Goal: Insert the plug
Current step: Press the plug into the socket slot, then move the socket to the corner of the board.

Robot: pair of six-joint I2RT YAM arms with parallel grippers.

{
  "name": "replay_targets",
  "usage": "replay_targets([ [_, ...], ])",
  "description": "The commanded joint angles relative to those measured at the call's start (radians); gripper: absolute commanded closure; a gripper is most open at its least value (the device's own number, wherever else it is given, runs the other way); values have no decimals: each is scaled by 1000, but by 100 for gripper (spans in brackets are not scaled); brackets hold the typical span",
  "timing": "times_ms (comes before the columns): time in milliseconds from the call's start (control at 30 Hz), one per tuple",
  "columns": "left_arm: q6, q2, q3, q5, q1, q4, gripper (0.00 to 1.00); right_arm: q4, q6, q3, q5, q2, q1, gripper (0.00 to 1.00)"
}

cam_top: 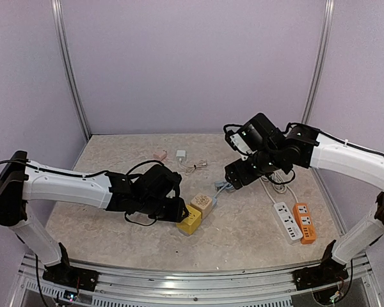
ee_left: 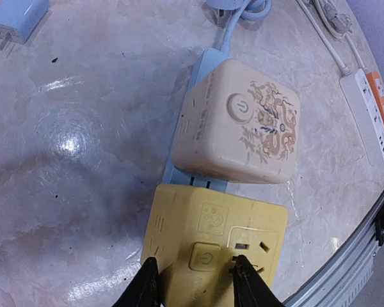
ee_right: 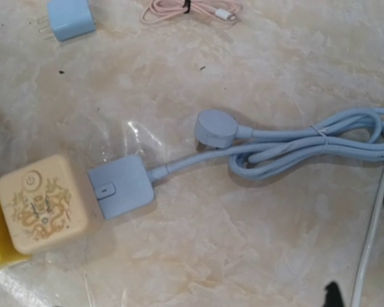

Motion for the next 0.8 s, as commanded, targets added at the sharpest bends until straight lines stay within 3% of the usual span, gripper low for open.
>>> replay_targets([
  [0,0,101,-70,-11,12,-207,65,-20,-8,33,4,12,-11,16],
  [267,-5,107,-76,-12,4,-215,62,-19,-7,25,2,10,-12,16],
  [467,-4,20,-90,-101,3,-195,29,-13,-2,10,-6,9,-10,16],
  [767,70,-88,-61,-152,-17,-147,13,-4,5,-9,-8,-9,-11,15],
])
